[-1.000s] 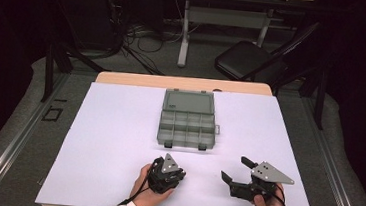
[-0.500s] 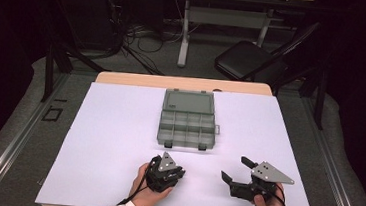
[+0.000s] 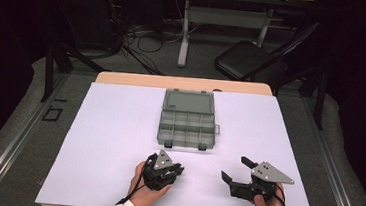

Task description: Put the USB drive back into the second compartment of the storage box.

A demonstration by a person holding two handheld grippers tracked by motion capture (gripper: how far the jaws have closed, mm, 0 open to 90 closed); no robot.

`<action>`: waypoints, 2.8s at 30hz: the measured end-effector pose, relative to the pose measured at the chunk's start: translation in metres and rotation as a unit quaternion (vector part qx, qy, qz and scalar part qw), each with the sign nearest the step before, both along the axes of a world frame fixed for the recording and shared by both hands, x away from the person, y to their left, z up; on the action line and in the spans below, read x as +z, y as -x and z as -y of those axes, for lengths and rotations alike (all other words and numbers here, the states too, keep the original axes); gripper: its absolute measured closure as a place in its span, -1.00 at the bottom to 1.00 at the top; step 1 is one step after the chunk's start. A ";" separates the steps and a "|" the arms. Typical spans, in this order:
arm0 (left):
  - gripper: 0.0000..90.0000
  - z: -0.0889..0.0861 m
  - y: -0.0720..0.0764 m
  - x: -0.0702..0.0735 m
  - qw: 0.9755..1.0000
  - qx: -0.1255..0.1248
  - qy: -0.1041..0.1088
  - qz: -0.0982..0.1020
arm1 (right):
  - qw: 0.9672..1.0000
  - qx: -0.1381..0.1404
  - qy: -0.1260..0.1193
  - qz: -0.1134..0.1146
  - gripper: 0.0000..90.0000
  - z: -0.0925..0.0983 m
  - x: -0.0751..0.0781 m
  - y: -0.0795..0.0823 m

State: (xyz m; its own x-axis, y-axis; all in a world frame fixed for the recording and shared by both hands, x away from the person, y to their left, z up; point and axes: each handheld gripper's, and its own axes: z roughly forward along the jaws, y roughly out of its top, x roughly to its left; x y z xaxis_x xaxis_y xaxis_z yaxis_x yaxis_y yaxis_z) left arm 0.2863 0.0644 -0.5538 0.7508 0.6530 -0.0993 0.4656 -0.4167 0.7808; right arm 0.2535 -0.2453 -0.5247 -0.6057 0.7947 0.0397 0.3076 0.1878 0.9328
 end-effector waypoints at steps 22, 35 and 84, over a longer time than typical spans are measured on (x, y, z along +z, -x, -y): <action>0.76 -0.020 -0.006 0.014 0.999 0.034 0.035 0.005 | 1.000 0.002 -0.001 -0.002 -0.69 0.000 -0.001 -0.001; 0.76 -0.021 -0.009 0.024 0.998 0.038 0.042 0.008 | 1.000 0.000 -0.002 -0.003 -0.69 0.000 -0.001 -0.002; 0.76 -0.021 -0.090 0.078 0.996 0.082 0.027 0.015 | 1.000 0.000 0.002 -0.004 -0.69 0.000 -0.002 -0.002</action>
